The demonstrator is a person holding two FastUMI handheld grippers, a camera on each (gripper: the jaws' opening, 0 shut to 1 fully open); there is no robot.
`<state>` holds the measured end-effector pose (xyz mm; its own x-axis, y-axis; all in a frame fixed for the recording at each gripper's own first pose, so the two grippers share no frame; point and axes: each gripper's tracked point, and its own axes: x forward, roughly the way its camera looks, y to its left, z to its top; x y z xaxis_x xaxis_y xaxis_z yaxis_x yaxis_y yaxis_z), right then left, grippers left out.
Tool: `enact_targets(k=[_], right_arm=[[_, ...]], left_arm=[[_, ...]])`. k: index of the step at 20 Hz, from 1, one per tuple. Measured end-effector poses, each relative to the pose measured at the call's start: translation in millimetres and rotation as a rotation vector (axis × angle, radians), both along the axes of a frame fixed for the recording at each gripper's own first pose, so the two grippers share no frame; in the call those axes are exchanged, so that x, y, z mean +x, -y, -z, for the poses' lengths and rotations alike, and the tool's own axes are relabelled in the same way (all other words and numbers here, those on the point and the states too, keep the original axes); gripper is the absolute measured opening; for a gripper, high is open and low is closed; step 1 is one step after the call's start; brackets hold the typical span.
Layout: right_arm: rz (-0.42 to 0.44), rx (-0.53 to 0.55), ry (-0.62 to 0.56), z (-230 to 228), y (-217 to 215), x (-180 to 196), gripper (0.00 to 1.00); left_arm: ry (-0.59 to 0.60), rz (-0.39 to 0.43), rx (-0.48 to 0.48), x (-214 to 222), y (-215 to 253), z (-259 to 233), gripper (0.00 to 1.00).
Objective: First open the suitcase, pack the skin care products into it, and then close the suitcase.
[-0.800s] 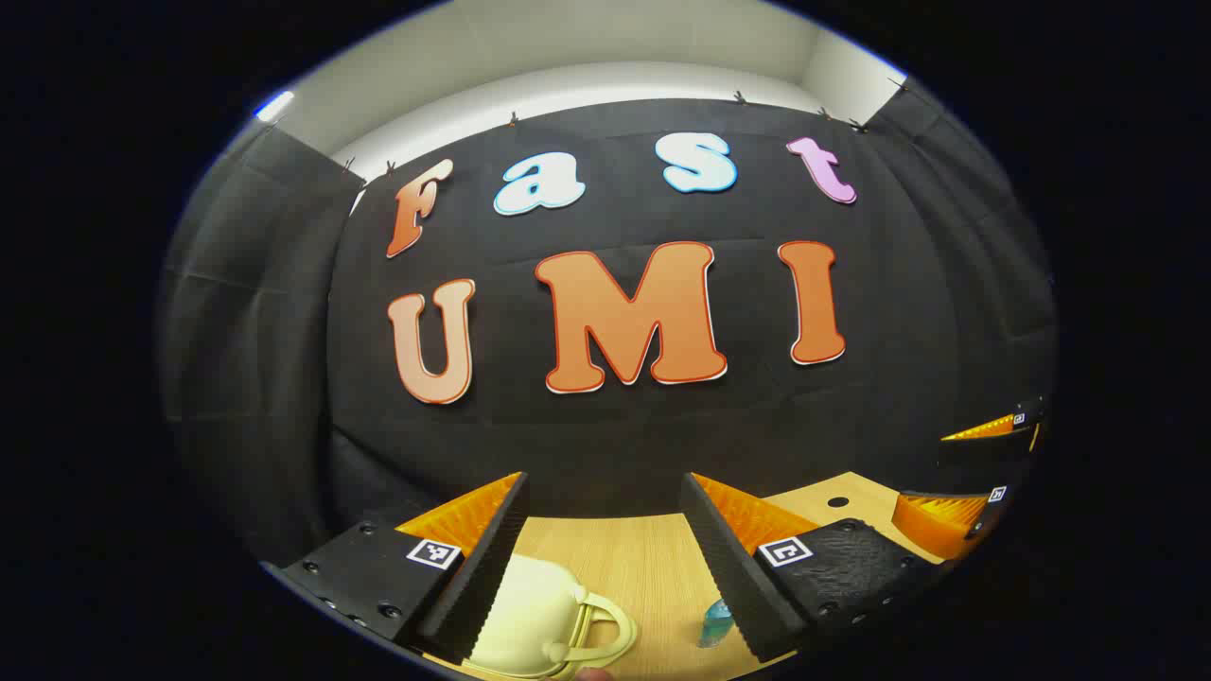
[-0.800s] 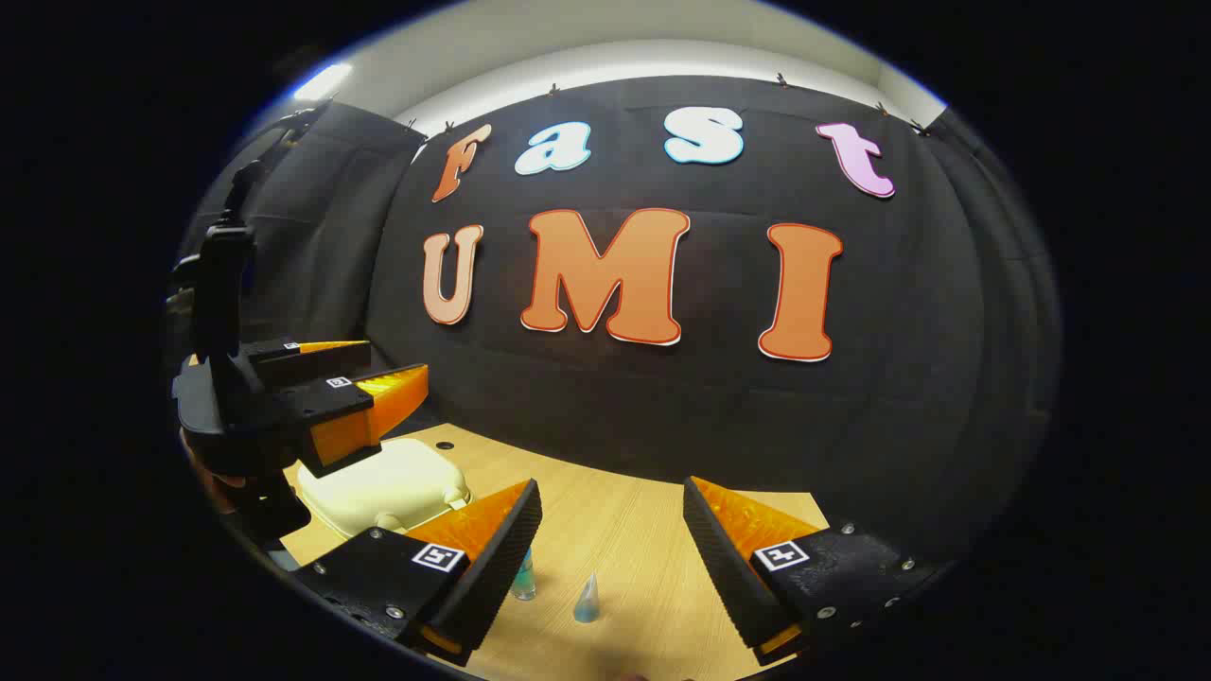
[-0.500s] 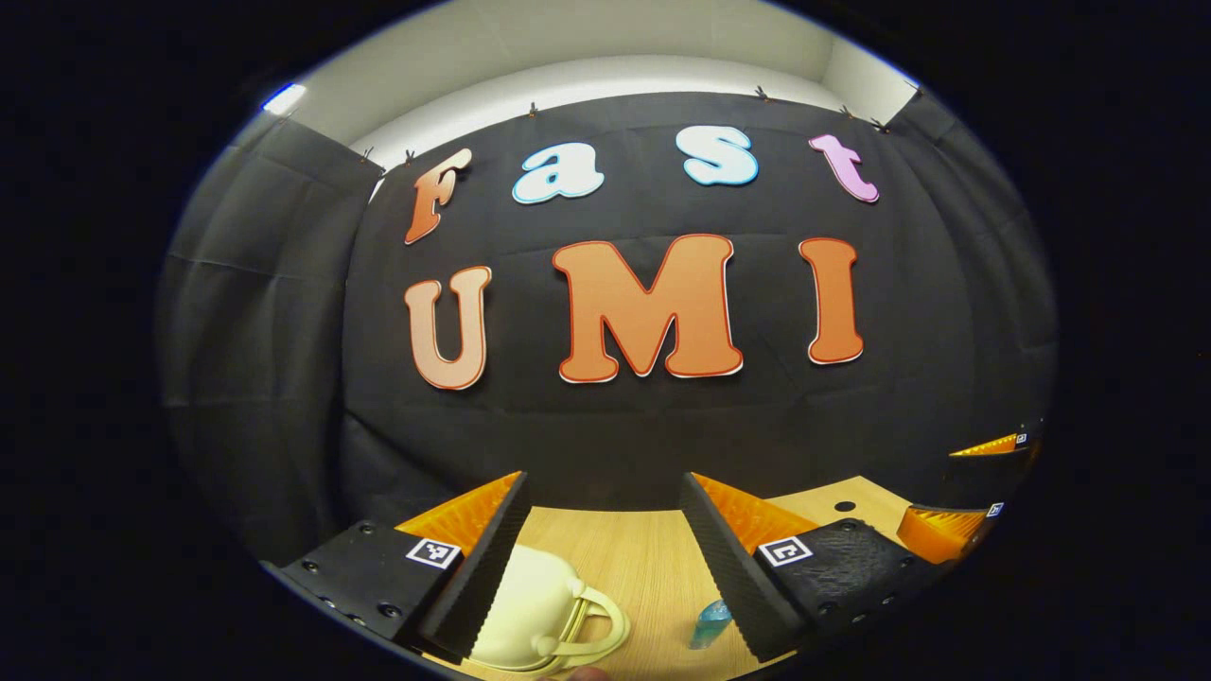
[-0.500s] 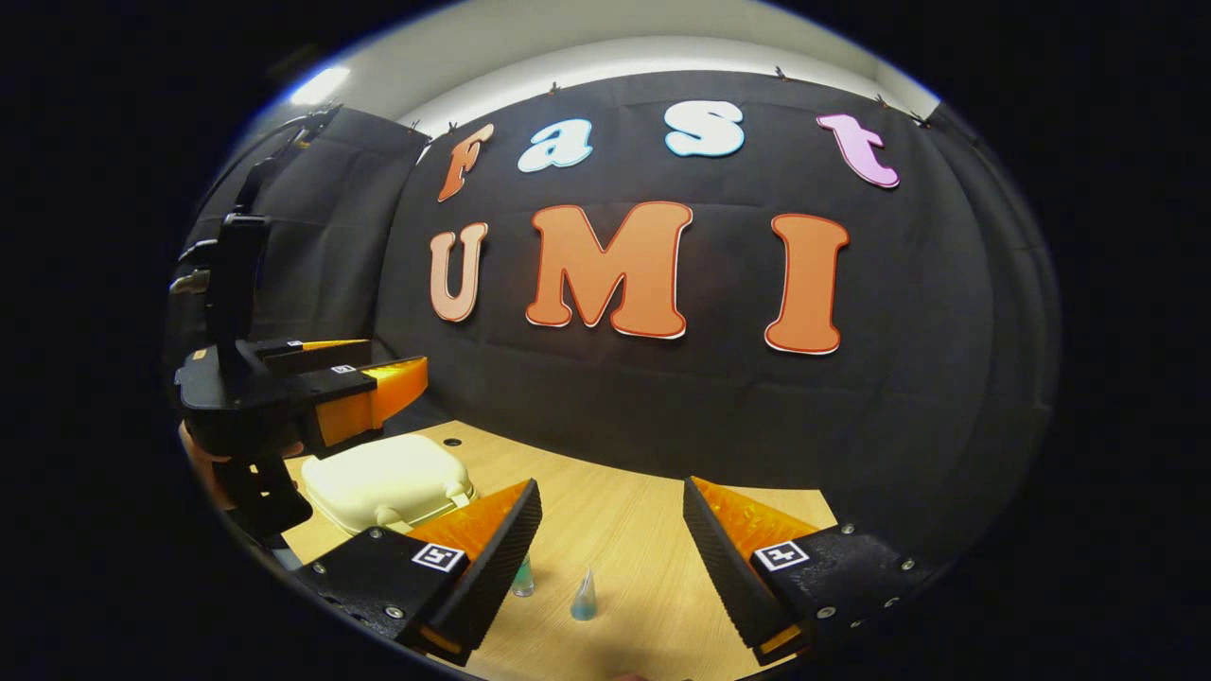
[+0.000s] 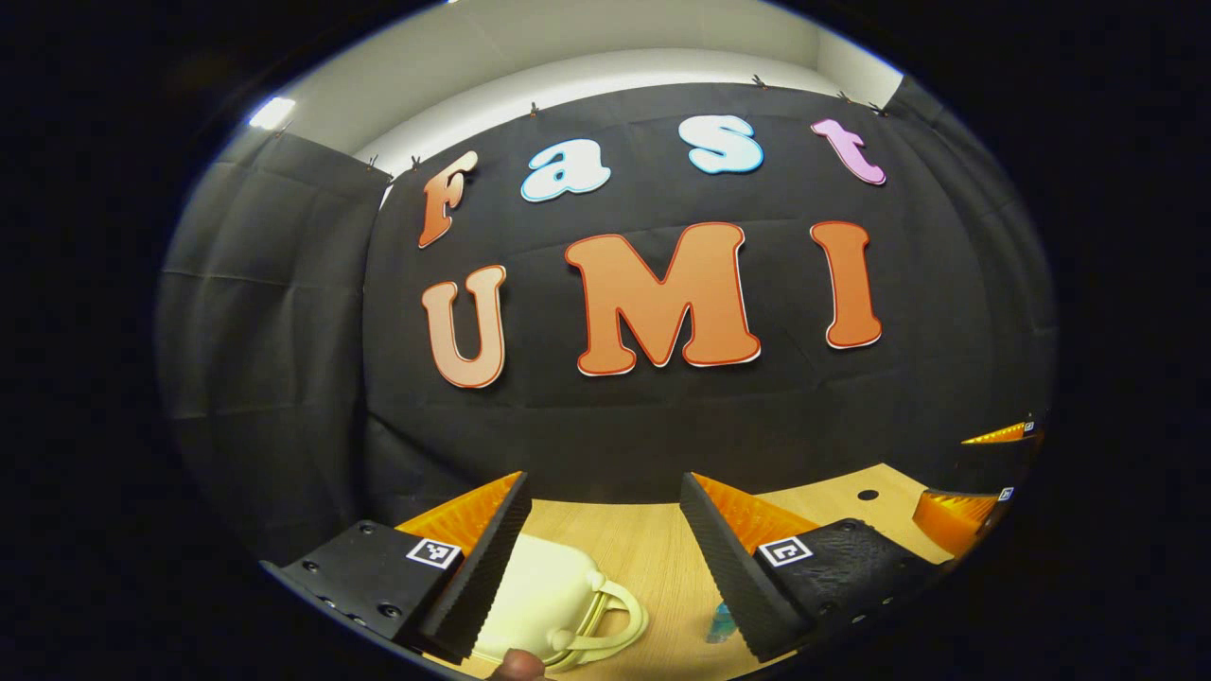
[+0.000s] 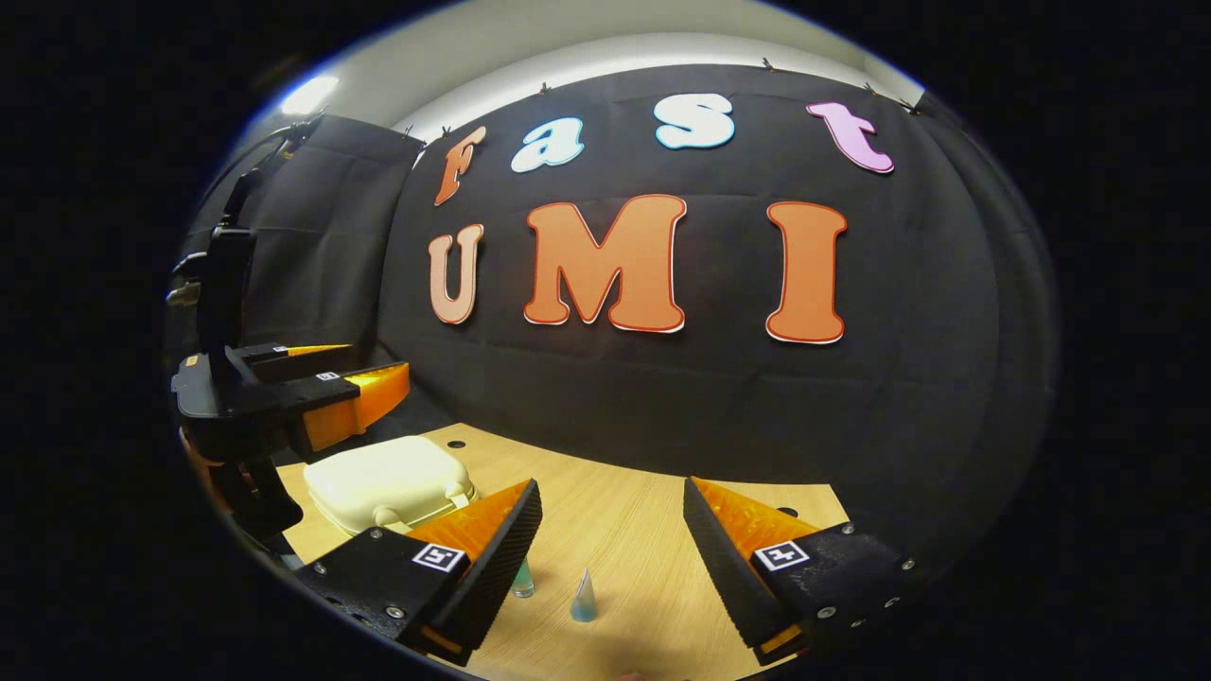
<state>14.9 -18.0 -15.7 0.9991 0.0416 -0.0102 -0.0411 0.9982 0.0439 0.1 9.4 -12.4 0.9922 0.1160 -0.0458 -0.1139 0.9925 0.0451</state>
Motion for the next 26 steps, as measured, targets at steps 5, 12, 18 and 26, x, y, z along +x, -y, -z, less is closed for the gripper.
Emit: enact_targets(k=[5,12,18,26], right_arm=[[0.077,-0.004,-0.026,3.2,-4.8,7.3,0.95],[0.226,-0.037,-0.079,10.2,8.9,11.1,0.96],[0.34,-0.056,-0.096,7.5,34.1,2.3,0.95],[0.402,-0.066,-0.109,9.0,43.4,-12.2,0.95]], left_arm=[[-0.086,0.102,0.073,10.6,-5.3,36.9,0.98],[-0.196,0.267,0.232,17.8,-4.4,103.8,0.98],[-0.291,0.385,0.398,18.3,7.6,163.0,0.98],[-0.406,0.467,0.586,7.0,9.2,232.2,0.98]])
